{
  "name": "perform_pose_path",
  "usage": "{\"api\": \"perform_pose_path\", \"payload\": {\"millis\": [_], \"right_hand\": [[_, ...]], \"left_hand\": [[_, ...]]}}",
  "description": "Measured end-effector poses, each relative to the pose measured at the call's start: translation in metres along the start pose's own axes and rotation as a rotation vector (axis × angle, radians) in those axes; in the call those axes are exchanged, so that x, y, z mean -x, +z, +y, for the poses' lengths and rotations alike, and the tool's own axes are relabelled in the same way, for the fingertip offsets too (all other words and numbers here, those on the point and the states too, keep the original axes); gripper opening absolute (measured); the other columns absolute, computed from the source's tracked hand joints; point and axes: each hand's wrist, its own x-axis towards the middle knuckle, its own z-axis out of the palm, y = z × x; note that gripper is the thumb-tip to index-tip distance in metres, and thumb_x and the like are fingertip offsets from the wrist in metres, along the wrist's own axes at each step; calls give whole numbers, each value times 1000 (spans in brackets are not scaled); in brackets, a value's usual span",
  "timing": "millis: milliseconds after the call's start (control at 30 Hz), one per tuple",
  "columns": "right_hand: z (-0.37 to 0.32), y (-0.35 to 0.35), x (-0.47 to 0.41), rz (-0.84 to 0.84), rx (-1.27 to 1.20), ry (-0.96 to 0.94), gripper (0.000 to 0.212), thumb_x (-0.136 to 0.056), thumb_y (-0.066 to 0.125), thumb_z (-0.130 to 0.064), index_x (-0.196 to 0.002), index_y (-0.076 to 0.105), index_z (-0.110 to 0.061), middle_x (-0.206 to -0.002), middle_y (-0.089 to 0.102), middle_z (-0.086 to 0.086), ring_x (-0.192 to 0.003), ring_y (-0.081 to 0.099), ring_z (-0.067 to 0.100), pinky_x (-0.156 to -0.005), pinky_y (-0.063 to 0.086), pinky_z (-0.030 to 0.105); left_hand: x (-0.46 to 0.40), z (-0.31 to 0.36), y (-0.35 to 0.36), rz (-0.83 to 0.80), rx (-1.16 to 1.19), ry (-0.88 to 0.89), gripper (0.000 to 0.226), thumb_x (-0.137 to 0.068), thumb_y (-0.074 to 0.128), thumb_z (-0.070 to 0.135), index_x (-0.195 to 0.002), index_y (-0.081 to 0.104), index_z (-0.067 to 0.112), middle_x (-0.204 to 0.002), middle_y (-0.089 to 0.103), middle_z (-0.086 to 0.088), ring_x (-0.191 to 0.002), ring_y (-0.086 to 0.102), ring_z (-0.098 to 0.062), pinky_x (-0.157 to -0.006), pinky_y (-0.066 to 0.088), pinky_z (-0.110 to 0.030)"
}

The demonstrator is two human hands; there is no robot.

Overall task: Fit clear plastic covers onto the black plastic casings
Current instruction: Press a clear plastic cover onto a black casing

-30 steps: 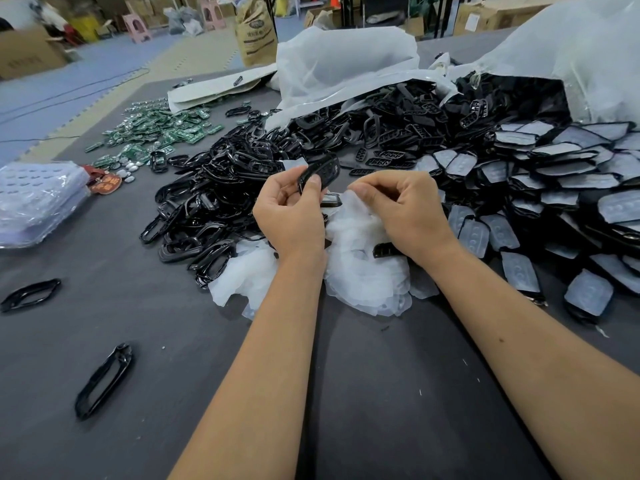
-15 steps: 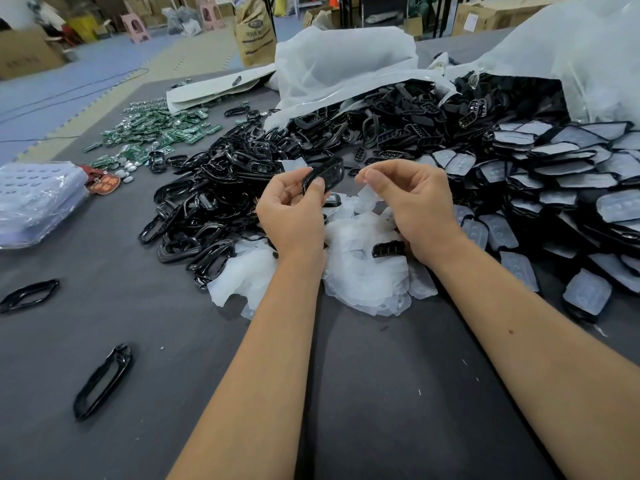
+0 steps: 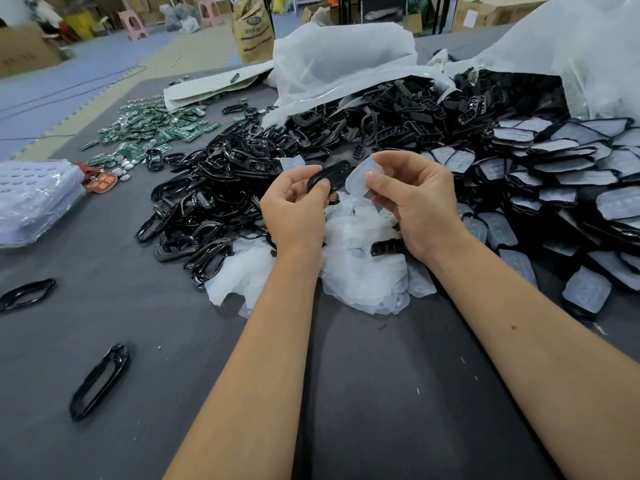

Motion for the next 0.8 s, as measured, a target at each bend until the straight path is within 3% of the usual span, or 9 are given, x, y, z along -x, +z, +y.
{"api": "perform_pose_path", "payload": {"millis": [167,433,600,800], "right_hand": [[-3,1,2,20,2,2,15,-86,77,4,-91,74,-10,-77,73,1,-73,66,22,-66,56,30],[-4,4,2,23,1,21,10,-95,67,2,-98,73,-6,-85,74,7,-74,68,19,-62,54,26],[-4,4,2,-38,-100,51,7,-107,52,-5,-103,58,-8,-104,78,18,-87,78,34,-58,57,28],[-1,2,0,-20,-28,4,12,-98,62,5,-103,61,-5,-94,78,14,-79,76,25,-66,56,28]], "left_hand": [[0,0,0,-36,-23,5,21,-86,71,-8,-93,76,11,-79,67,-10,-81,70,-31,-64,53,-20],[3,1,-1,-101,-11,-18,18,-88,70,-9,-95,74,7,-78,67,-6,-66,75,-24,-56,53,-22],[2,1,-1,-103,-7,-19,18,-88,70,-9,-95,74,6,-79,66,-10,-63,74,-23,-55,53,-22],[1,0,-1,-71,0,-28,18,-88,68,-11,-100,73,2,-88,62,-17,-61,73,-22,-56,53,-21]]}}
